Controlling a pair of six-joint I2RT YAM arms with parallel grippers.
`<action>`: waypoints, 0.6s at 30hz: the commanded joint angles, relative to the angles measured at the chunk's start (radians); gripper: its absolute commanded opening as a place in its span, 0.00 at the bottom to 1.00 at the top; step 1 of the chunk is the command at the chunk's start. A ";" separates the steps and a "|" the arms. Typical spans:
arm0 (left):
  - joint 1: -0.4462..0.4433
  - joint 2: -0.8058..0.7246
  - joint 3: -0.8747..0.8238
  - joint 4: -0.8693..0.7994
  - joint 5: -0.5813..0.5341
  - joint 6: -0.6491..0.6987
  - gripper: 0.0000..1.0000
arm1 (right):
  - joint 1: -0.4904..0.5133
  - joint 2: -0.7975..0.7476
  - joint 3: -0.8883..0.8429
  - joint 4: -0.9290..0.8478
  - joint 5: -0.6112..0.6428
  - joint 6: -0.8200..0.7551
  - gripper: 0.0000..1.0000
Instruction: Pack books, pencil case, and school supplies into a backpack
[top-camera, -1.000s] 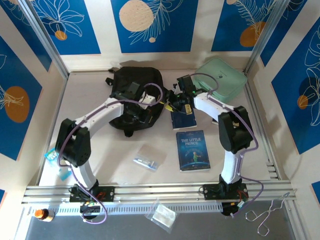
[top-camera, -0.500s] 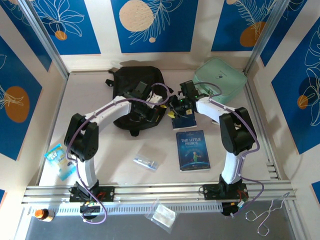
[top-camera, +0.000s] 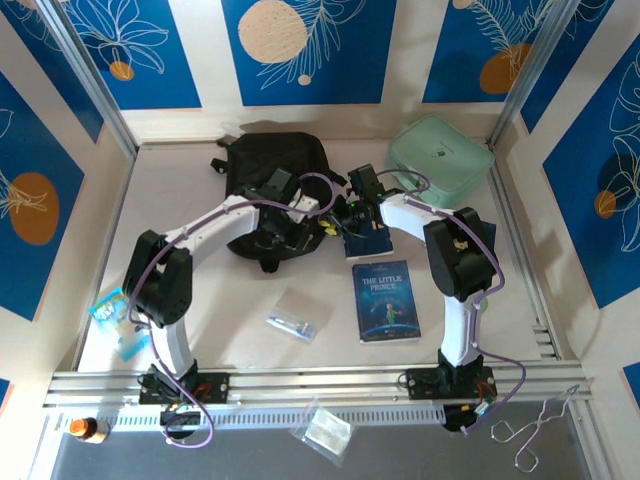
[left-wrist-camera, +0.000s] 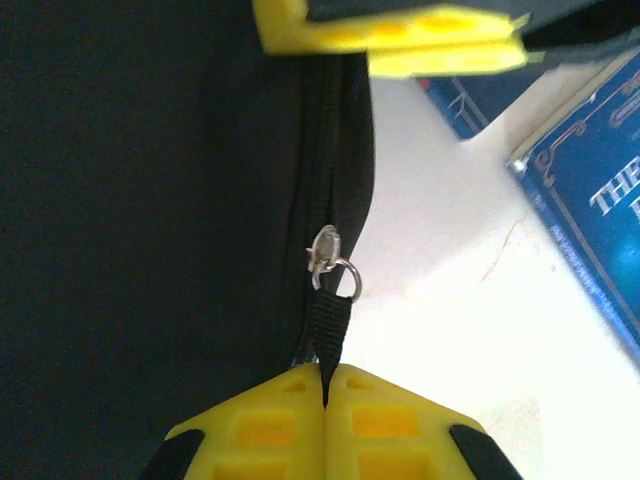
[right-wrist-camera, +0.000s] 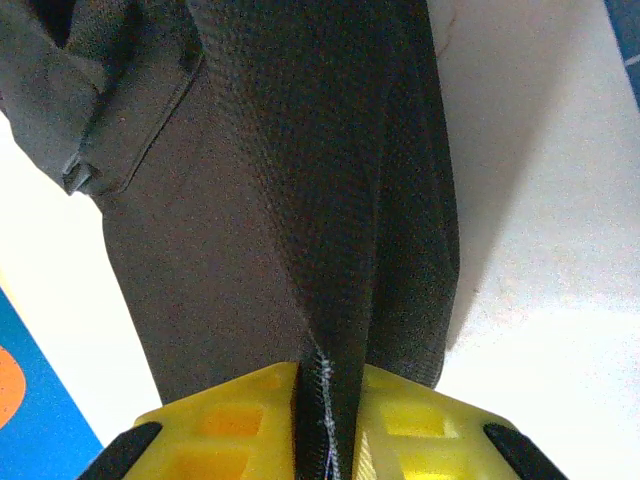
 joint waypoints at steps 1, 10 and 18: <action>0.008 -0.063 -0.031 -0.118 -0.077 0.041 0.00 | -0.013 0.017 0.038 -0.040 0.042 -0.038 0.18; 0.035 -0.140 -0.117 -0.177 -0.198 0.057 0.00 | -0.020 0.043 0.099 -0.084 0.096 -0.083 0.14; 0.031 -0.230 -0.214 -0.096 -0.120 0.079 0.00 | -0.019 0.109 0.196 -0.104 0.104 -0.130 0.13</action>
